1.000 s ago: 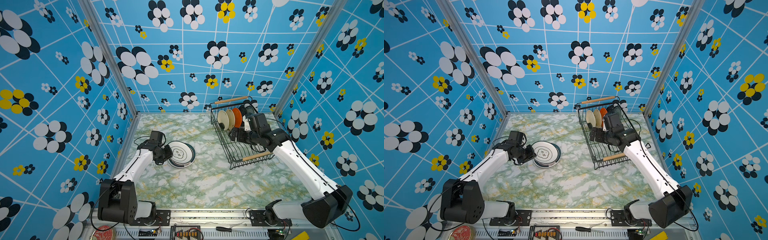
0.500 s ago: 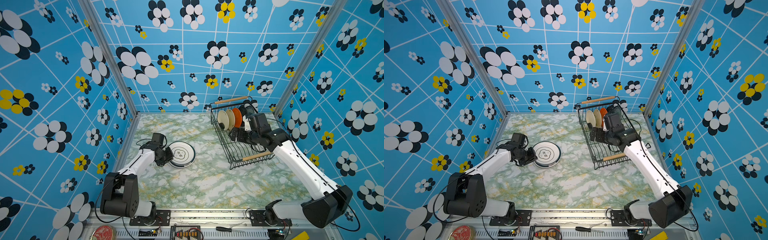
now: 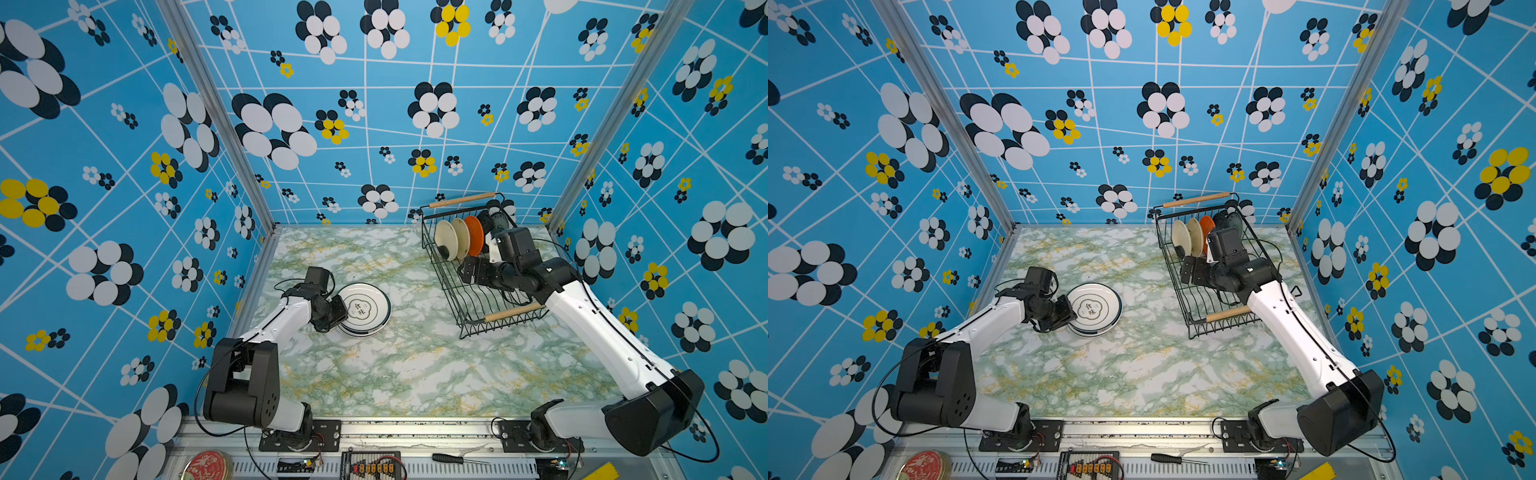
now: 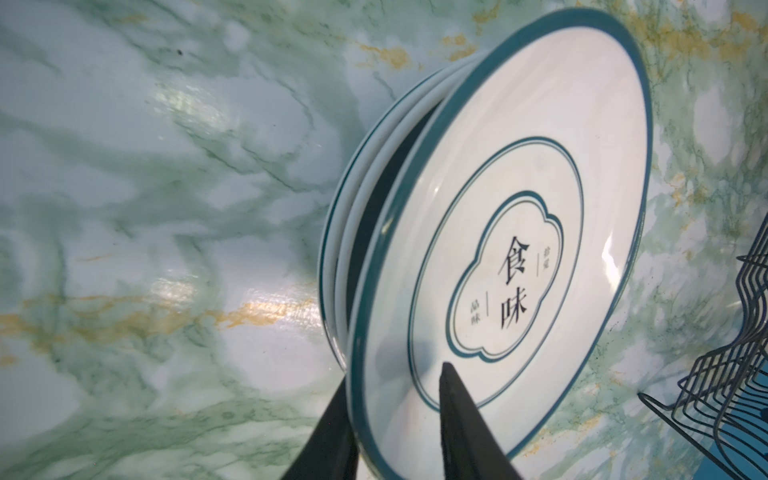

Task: Unload the plates from the dish rack
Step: Place the plate among the plates, then pick up the plate from the dish rack.

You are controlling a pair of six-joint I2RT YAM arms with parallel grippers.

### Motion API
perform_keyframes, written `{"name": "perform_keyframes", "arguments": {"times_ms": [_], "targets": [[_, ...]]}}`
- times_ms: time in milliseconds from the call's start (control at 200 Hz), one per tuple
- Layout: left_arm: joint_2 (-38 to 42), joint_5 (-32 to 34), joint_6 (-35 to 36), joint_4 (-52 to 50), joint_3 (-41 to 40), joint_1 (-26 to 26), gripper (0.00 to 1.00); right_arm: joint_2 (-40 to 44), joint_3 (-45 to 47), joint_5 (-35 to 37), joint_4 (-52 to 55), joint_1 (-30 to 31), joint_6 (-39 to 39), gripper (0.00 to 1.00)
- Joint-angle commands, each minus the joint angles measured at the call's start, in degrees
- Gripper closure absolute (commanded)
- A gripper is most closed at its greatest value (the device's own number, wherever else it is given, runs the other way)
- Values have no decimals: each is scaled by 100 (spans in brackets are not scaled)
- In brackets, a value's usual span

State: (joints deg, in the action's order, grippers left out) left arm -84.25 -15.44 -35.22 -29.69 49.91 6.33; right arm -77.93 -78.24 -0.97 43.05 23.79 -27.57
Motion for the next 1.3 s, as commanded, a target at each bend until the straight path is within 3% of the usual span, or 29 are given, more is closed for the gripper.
{"name": "perform_keyframes", "arguments": {"times_ms": [0, 140, 225, 485, 735, 960, 995, 1185, 1300], "targets": [[-104, -80, 86, 85, -45, -44, 62, 59, 63, -46, 37, -59, 138, 1], [-145, -82, 96, 95, -45, -44, 58, 45, 80, -43, 39, -68, 146, 1], [-121, -40, 110, 65, -27, -44, 44, 46, 96, -30, 45, -81, 152, 1], [87, -8, 197, -154, 75, -46, 34, 59, 73, 212, 153, -127, 230, 1], [666, 160, 360, -585, 270, -52, 17, -53, -402, 1475, 1058, -397, 687, 1], [922, 128, 486, -757, 456, -53, 12, -155, -636, 2321, 1478, -1113, 1315, 1], [936, 97, 495, -756, 467, -53, 0, -208, -654, 2334, 1474, -1240, 1408, 1], [1030, 10, 560, -784, 541, -53, 1, -560, -748, 2321, 1304, -1656, 1805, 1], [1151, -28, 572, -771, 571, -57, 1, -791, -776, 2159, 1157, -2020, 1882, 8]]}}
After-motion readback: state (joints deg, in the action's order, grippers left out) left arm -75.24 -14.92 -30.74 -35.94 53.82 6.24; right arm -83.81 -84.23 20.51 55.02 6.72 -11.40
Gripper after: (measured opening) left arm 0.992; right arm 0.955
